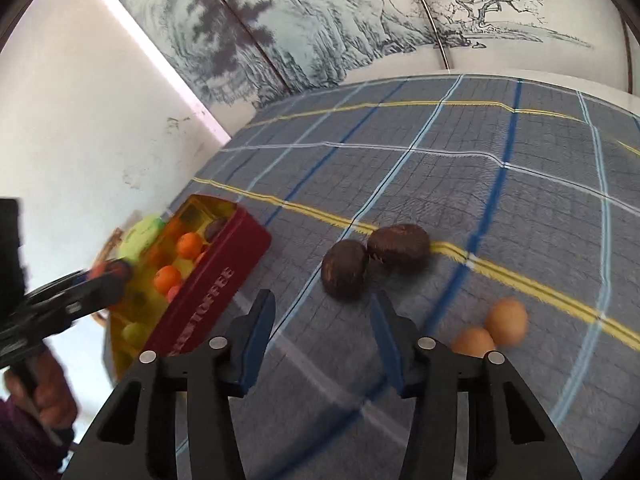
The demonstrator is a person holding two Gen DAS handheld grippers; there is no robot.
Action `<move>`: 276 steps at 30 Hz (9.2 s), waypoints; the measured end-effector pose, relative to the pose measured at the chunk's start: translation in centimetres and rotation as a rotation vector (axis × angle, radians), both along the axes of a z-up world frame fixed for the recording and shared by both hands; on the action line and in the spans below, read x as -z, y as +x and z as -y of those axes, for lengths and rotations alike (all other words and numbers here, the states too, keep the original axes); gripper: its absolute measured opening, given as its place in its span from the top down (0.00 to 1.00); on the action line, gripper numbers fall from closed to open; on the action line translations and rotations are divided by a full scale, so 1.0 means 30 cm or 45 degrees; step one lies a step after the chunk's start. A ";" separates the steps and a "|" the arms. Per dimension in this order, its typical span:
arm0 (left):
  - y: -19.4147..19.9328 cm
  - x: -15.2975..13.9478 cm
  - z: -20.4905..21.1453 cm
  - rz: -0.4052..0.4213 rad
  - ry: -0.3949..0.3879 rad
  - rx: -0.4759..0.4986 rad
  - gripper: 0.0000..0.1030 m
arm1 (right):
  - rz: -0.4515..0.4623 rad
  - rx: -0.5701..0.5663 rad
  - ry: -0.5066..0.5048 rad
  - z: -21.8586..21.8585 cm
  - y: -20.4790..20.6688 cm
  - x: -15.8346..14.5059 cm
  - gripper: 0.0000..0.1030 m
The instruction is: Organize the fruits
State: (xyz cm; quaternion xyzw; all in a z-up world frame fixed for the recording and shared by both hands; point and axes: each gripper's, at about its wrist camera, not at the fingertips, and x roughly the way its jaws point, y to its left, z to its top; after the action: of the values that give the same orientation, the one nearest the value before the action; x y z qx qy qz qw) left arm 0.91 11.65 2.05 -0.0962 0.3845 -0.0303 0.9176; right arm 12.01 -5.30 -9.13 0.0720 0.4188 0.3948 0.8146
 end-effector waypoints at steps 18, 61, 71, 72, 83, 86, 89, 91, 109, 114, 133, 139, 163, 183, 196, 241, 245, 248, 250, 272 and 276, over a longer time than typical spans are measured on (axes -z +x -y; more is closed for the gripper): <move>-0.193 0.066 -0.271 -0.008 0.020 -0.226 0.72 | 0.208 -0.065 -0.155 -0.114 -0.194 -0.022 0.71; -0.188 0.184 -0.196 -0.047 0.080 -0.141 0.72 | 0.230 0.020 -0.274 -0.095 -0.268 0.032 0.71; -0.210 0.160 -0.190 0.014 0.151 -0.164 0.72 | 0.233 0.023 -0.286 -0.096 -0.262 0.037 0.71; -0.212 0.159 -0.188 0.018 0.157 -0.167 0.71 | 0.233 0.023 -0.287 -0.096 -0.261 0.038 0.71; -0.267 0.128 -0.184 0.158 0.326 -0.267 0.46 | 0.234 0.023 -0.292 -0.102 -0.263 0.037 0.71; -0.282 0.123 -0.184 0.178 0.359 -0.293 0.38 | 0.238 0.024 -0.300 -0.102 -0.261 0.039 0.71; -0.304 0.113 -0.191 0.208 0.369 -0.330 0.32 | 0.257 0.026 -0.323 -0.100 -0.263 0.042 0.70; -0.320 0.104 -0.196 0.232 0.382 -0.358 0.29 | 0.275 0.028 -0.344 -0.104 -0.266 0.041 0.70; -0.410 0.068 -0.223 0.311 0.380 -0.446 0.12 | 0.347 0.050 -0.289 -0.132 -0.351 -0.082 0.76; -0.422 0.075 -0.243 0.275 0.376 -0.431 0.12 | 0.403 0.044 -0.346 -0.173 -0.355 -0.105 0.76; -0.458 0.093 -0.222 0.295 0.296 -0.380 0.06 | 0.331 0.089 -0.408 -0.142 -0.270 -0.004 0.47; -0.509 0.077 -0.229 0.403 0.310 -0.452 0.03 | 0.287 0.037 -0.395 -0.156 -0.284 -0.007 0.64; -0.578 0.066 -0.325 0.322 0.366 -0.566 0.03 | 0.278 -0.436 -0.260 -0.689 -0.466 -0.157 0.63; -0.578 0.101 -0.350 0.261 0.377 -0.561 0.03 | 0.208 -0.436 -0.326 -0.819 -0.446 -0.115 0.63; -0.562 0.094 -0.314 0.237 0.426 -0.530 0.03 | 0.233 -0.318 -0.084 -0.647 -0.432 -0.207 0.54; -0.104 0.068 0.363 0.184 0.748 0.016 0.01 | 0.198 0.588 -0.078 0.638 -0.256 0.003 0.09; -0.056 0.091 0.400 0.150 0.749 0.033 0.01 | 0.201 0.582 -0.048 0.646 -0.265 0.001 0.08; -0.018 0.108 0.422 0.125 0.751 0.044 0.01 | 0.202 0.576 -0.027 0.652 -0.270 -0.001 0.07; 0.005 0.117 0.434 0.115 0.751 0.049 0.01 | 0.201 0.570 -0.015 0.654 -0.269 -0.001 0.06; 0.448 0.156 0.442 -0.016 0.516 0.160 0.04 | 0.199 0.530 0.079 0.677 -0.283 -0.004 0.06; 0.510 0.204 0.450 -0.059 0.548 0.177 0.07 | 0.193 0.519 0.085 0.675 -0.285 -0.004 0.06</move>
State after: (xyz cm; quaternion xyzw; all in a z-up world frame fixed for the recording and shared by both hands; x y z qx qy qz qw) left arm 16.20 -1.84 -4.07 0.1279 0.4087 -0.0083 0.9036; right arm 3.46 -25.54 -9.01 0.1522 0.3198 0.2399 0.9039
